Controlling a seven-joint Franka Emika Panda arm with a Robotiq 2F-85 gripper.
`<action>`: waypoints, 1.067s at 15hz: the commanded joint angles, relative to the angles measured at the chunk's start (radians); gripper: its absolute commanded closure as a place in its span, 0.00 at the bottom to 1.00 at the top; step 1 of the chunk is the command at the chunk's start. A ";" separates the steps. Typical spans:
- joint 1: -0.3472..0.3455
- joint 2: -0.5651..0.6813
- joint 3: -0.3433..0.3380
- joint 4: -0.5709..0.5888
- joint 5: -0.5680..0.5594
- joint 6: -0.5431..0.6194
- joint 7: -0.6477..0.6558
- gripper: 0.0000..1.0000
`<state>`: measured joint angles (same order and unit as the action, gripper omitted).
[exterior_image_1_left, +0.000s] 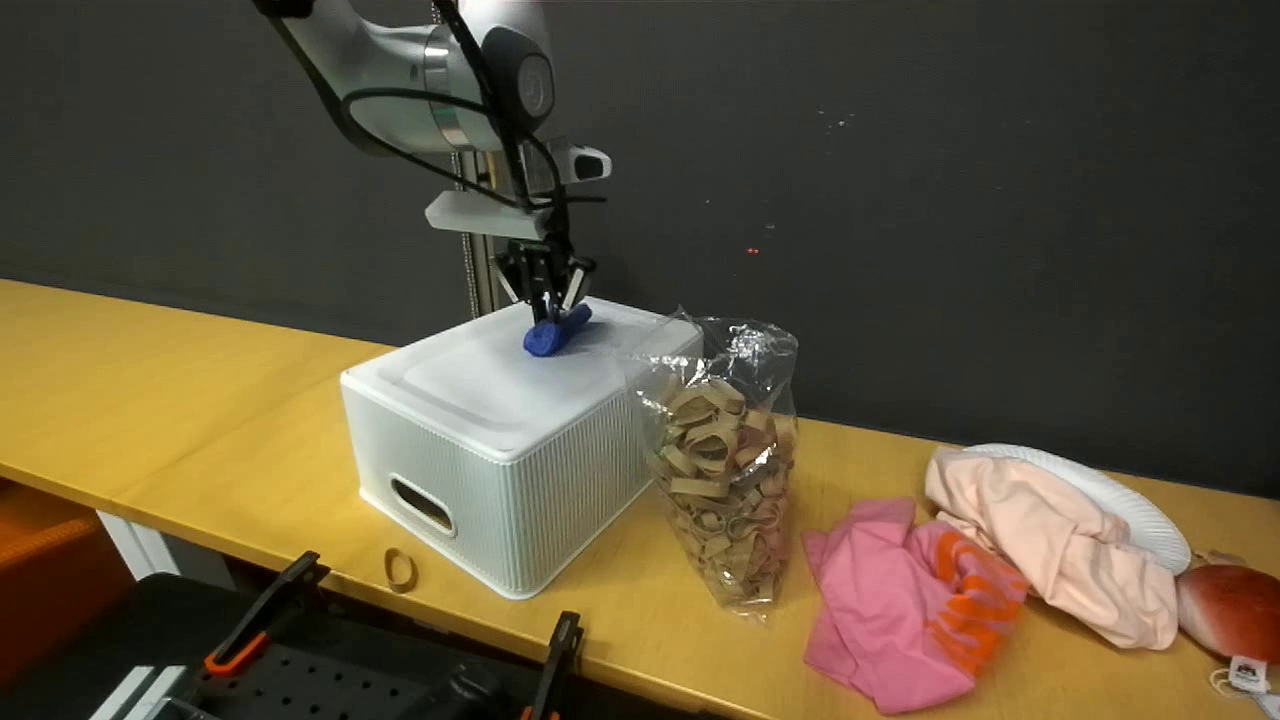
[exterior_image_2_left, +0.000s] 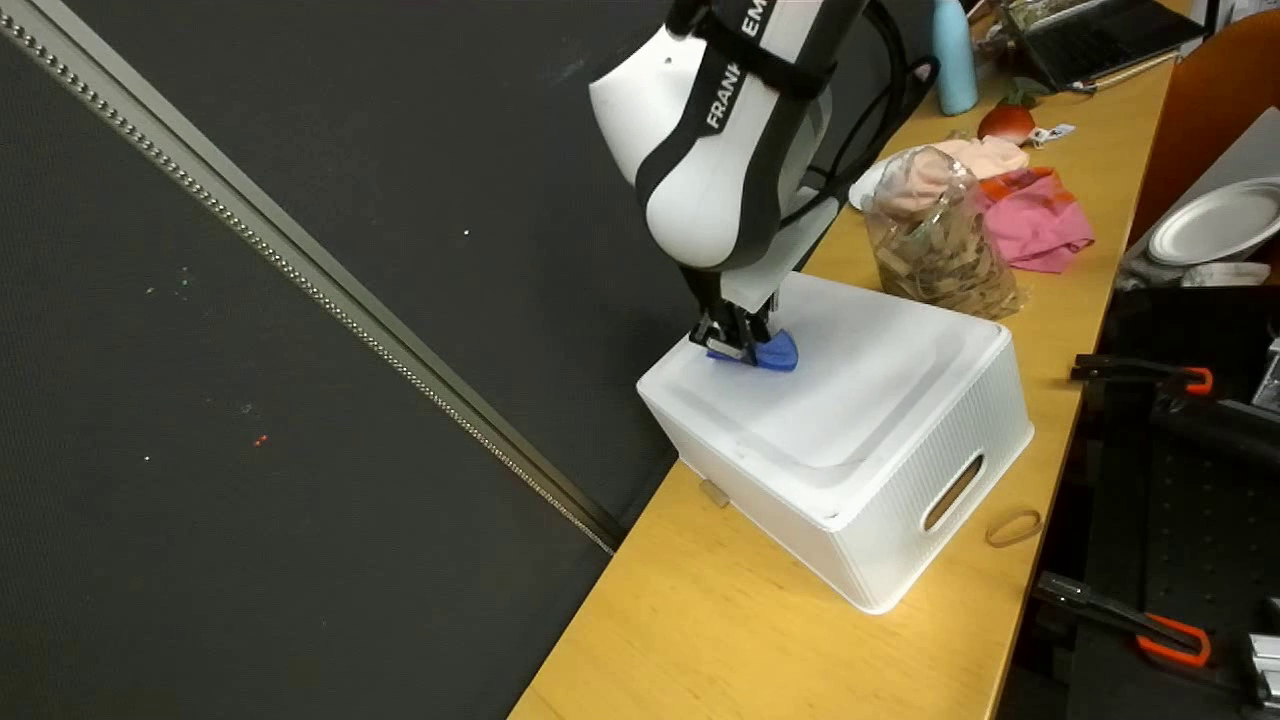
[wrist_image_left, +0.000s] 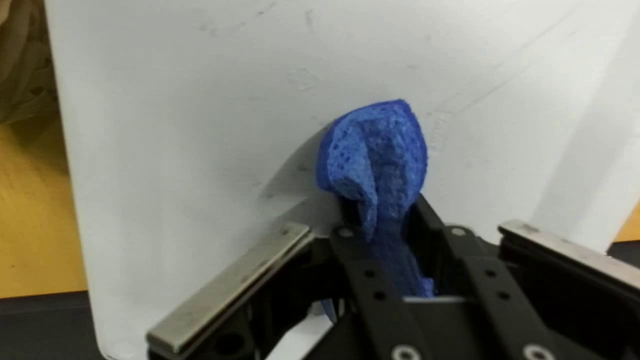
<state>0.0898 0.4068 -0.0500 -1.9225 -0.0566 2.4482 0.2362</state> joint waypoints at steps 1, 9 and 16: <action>0.020 -0.013 0.036 -0.042 0.011 -0.039 -0.001 0.93; 0.022 -0.253 0.049 -0.322 0.000 -0.077 0.021 0.93; -0.034 -0.234 0.015 -0.343 -0.039 -0.016 0.041 0.93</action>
<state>0.0820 0.1444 -0.0171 -2.2687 -0.0564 2.3884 0.2452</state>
